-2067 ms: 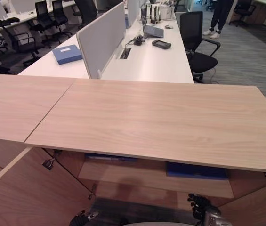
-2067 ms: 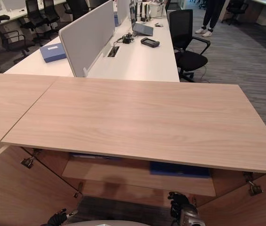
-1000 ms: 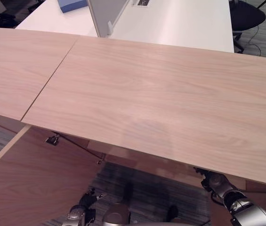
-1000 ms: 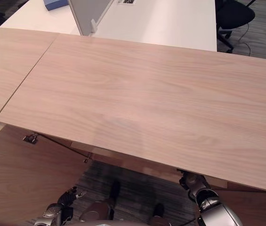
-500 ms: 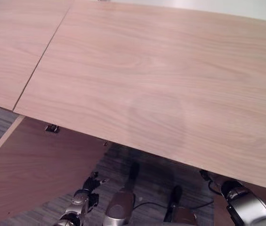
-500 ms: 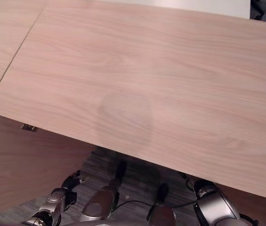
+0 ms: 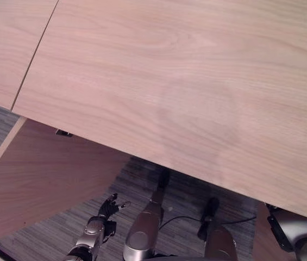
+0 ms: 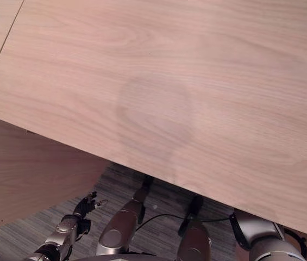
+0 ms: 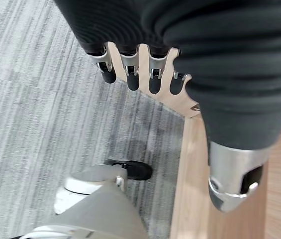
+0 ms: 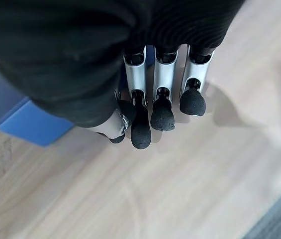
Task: Put the empty folder in the office cabinet
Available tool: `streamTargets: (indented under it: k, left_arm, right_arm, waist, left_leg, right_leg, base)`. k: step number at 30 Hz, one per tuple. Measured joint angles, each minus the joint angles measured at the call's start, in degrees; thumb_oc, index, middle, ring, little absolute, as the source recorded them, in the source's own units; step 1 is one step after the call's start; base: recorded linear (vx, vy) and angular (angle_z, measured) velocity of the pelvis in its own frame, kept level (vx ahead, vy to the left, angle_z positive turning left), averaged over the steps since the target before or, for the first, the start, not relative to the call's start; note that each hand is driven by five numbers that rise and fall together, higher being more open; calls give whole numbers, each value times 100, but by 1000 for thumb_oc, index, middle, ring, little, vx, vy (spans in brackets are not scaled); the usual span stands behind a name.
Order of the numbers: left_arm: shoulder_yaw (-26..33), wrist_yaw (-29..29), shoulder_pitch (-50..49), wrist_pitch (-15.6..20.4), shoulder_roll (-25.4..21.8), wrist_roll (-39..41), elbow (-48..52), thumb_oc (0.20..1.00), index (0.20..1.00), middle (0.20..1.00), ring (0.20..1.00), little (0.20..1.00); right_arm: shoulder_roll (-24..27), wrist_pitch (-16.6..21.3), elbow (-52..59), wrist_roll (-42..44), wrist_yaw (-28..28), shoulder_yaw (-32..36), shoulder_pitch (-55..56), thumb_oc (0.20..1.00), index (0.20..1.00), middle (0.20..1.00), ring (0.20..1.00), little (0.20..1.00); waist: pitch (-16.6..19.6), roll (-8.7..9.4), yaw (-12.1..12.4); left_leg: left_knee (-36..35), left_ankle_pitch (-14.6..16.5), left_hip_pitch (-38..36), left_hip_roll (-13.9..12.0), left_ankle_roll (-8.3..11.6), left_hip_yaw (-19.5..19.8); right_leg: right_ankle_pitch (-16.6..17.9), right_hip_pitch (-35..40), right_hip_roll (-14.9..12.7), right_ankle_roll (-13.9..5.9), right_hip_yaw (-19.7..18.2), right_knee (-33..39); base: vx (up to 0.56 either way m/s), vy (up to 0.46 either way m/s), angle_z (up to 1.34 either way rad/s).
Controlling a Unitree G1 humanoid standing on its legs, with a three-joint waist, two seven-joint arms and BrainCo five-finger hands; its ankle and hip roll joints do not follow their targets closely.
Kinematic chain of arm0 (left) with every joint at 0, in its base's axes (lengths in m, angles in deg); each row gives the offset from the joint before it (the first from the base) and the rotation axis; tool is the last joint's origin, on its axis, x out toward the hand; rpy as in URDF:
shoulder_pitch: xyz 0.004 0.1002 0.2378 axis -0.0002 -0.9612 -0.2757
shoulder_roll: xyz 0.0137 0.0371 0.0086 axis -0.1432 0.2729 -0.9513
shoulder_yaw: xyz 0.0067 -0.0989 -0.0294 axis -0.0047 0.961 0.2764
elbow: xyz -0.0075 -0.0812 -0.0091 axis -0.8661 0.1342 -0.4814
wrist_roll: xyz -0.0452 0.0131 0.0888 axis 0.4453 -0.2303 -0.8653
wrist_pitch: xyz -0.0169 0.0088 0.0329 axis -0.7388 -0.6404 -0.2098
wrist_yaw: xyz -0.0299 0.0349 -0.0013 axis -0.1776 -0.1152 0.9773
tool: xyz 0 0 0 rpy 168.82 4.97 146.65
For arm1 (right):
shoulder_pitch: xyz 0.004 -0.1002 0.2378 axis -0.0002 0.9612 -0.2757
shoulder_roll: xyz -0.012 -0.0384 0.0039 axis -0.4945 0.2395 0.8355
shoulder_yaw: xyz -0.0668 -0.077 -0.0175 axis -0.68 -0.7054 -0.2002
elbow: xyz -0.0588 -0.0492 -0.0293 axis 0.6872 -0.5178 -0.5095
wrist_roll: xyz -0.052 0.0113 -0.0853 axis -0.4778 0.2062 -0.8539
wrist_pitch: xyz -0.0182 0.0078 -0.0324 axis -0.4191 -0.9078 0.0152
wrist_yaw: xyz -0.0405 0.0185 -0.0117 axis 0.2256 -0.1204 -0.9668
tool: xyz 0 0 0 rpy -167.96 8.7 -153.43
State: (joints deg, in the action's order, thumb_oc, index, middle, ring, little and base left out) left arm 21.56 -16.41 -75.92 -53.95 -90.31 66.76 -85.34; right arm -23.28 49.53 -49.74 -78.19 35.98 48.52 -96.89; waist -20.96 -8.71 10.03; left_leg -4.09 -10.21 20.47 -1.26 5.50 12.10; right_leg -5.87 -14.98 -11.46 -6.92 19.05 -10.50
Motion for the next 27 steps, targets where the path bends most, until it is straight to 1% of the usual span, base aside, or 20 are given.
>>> streamTargets:
  k: [1, 3, 4, 5, 7, 8, 10, 11, 12, 13, 14, 15, 16, 17, 18, 20, 23, 24, 27]
  left_arm:
    - [-41, 121, -17, 14, -109, 12, 247, 1000, 1000, 1000, 1000, 1000]
    - [-76, 103, 33, 9, -238, 197, 298, 1000, 1000, 1000, 1000, 1000]
    - [106, 384, -246, 96, -428, 256, 869, 1000, 1000, 1000, 1000, 1000]
    - [105, 448, -389, 227, -590, 301, 1048, 1000, 1000, 1000, 1000, 1000]
    - [-6, 403, -389, 150, -753, 319, 832, 1000, 1000, 1000, 1000, 1000]
    - [-186, 420, -423, 147, -779, 313, 1073, 1000, 1000, 1000, 1000, 1000]
    - [-299, 465, -452, 150, -771, 314, 1333, 1000, 1000, 1000, 1000, 1000]
    - [-404, 523, -438, 189, -742, 317, 1637, 1000, 1000, 1000, 1000, 1000]
    - [-404, 549, -400, 205, -724, 318, 1672, 1000, 1000, 1000, 1000, 1000]
    - [-420, 573, -334, 195, -718, 328, 1737, 1000, 1000, 1000, 1000, 1000]
    - [-489, 616, -359, 188, -699, 328, 1743, 1000, 1000, 1000, 1000, 1000]
    - [-510, 627, -437, 183, -674, 331, 1726, 1000, 1000, 1000, 1000, 1000]
    - [-536, 632, -436, 158, -656, 334, 1712, 1000, 1000, 1000, 1000, 1000]
    - [-527, 631, -493, 205, -655, 339, 1764, 1000, 1000, 1000, 1000, 1000]
    - [-527, 665, -510, 186, -680, 341, 1801, 1000, 1000, 1000, 1000, 1000]
    - [-533, 732, -564, 155, -689, 343, 1810, 1000, 1000, 1000, 1000, 1000]
    - [-537, 795, -664, 146, -705, 344, 1813, 1000, 1000, 1000, 1000, 1000]
    - [-538, 812, -690, 146, -706, 344, 1813, 1000, 1000, 1000, 1000, 1000]
    - [-541, 837, -699, 144, -705, 344, 1820, 1000, 1000, 1000, 1000, 1000]
  right_arm:
    - [92, 39, 34, 52, 32, -23, 1, 200, 200, 200, 200, 200]
    - [152, 110, 49, 147, -48, -46, -47, 200, 200, 200, 200, 200]
    - [293, 147, 96, 162, 100, -20, -67, 200, 200, 200, 200, 200]
    - [348, 191, 101, 163, 124, -83, -83, 200, 200, 200, 200, 200]
    - [376, 194, -9, 163, 106, -186, -318, 200, 200, 200, 200, 200]
    - [515, 251, 7, 159, 136, -232, -392, 200, 200, 200, 200, 200]
    - [673, 266, 41, 159, 185, -357, -441, 200, 200, 200, 200, 200]
    - [838, 247, 13, 160, 204, -391, -466, 200, 200, 200, 200, 200]
    - [893, 237, -20, 161, 202, -386, -488, 200, 200, 200, 200, 200]
    - [987, 224, -54, 159, 224, -398, -521, 200, 200, 200, 200, 200]
    - [1111, 126, -108, 161, 257, -439, -609, 200, 200, 200, 200, 200]
    - [1157, 71, -148, 165, 249, -452, -646, 200, 200, 200, 200, 200]
    - [1308, 4, -161, 161, 246, -550, -672, 200, 200, 200, 200, 200]
    - [1406, -18, -175, 161, 264, -640, -676, 200, 200, 200, 200, 200]
    - [1469, -110, -193, 163, 265, -633, -742, 200, 200, 200, 200, 200]
    - [1504, -168, -234, 164, 269, -633, -778, 200, 200, 200, 200, 200]
    - [1509, -244, -264, 164, 300, -632, -850, 200, 200, 200, 200, 200]
    - [1506, -248, -265, 164, 308, -637, -849, 200, 200, 200, 200, 200]
    - [1504, -257, -300, 164, 317, -638, -849, 200, 200, 200, 200, 200]
  waist:
    - [-6, -11, -21]
    - [-14, -36, 1]
    - [-21, -54, 74]
    - [-15, -64, 54]
    - [-15, -147, 2]
    - [-10, -209, 21]
    - [11, -265, 59]
    - [39, -338, 141]
    - [38, -337, 151]
    - [19, -251, 122]
    - [31, -278, 165]
    - [112, -416, 159]
    - [127, -440, 125]
    - [137, -454, 143]
    - [130, -446, 159]
    - [122, -435, 172]
    - [116, -426, 207]
    - [115, -429, 208]
    - [82, -401, 161]
  left_leg:
    - [-1, 3, 50, -2, 10, 2]
    - [2, -1, 125, 15, 11, 7]
    - [-5, -35, 166, 21, 12, -42]
    - [6, -27, 198, 31, 4, -50]
    - [27, -20, 261, 43, -4, -43]
    - [15, -19, 368, 46, -2, -42]
    - [1, -16, 452, 48, 1, -29]
    - [-86, 115, 498, 47, 160, 21]
    - [-130, 326, 536, 50, 391, -12]
    - [95, 367, 619, 183, 346, -35]
    - [846, 465, 657, 211, 43, 16]
    - [816, 505, 545, 131, -20, 32]
    - [623, 462, 489, 208, -12, 69]
    - [447, 239, 440, 215, -44, 77]
    - [330, 168, 451, 222, -42, 88]
    - [257, 137, 468, 222, -23, 99]
    - [226, 99, 448, 211, -30, 98]
    - [219, 31, 431, 200, -47, 98]
    - [178, -35, 347, 200, -44, 92]
  right_leg:
    - [-43, -100, -13, -7, -7, -102]
    - [-136, -288, -83, 2, -31, -367]
    - [-155, -441, -117, 29, -105, -551]
    - [-187, -512, -146, 13, -118, -610]
    - [-213, -629, -161, -4, -170, -724]
    - [-216, -799, -163, 11, -230, -818]
    - [-196, -899, -165, 22, -231, -858]
    - [-157, -948, -152, 64, -228, -839]
    - [-106, -942, -166, 113, -214, -748]
    - [29, -937, -374, 172, -74, -626]
    - [151, -957, -506, 97, -6, -608]
    - [148, -952, -453, 54, -5, -657]
    - [157, -993, -498, 3, -128, -675]
    - [218, -1004, -500, -77, -190, -627]
    - [264, -1029, -511, -101, -202, -557]
    - [331, -1035, -500, -131, -228, -467]
    - [392, -1021, -472, -116, -238, -407]
    - [404, -1011, -460, -129, -239, -404]
    - [417, -929, -442, -148, -231, -373]
  base:
    - [-24, 12, 6]
    - [-8, 27, -4]
    - [1, 41, -12]
    - [0, 21, -7]
    - [6, -10, -2]
    - [18, -17, -7]
    - [6, -6, 5]
    - [7, -11, 19]
    - [7, -11, 34]
    - [7, 3, 20]
    - [5, 7, 5]
    - [4, 8, 4]
    - [-2, 1, 12]
    - [3, 4, 20]
    - [5, 2, 8]
    - [3, 2, 3]
    - [7, -6, -5]
    - [10, -8, -6]
    - [0, 0, 0]
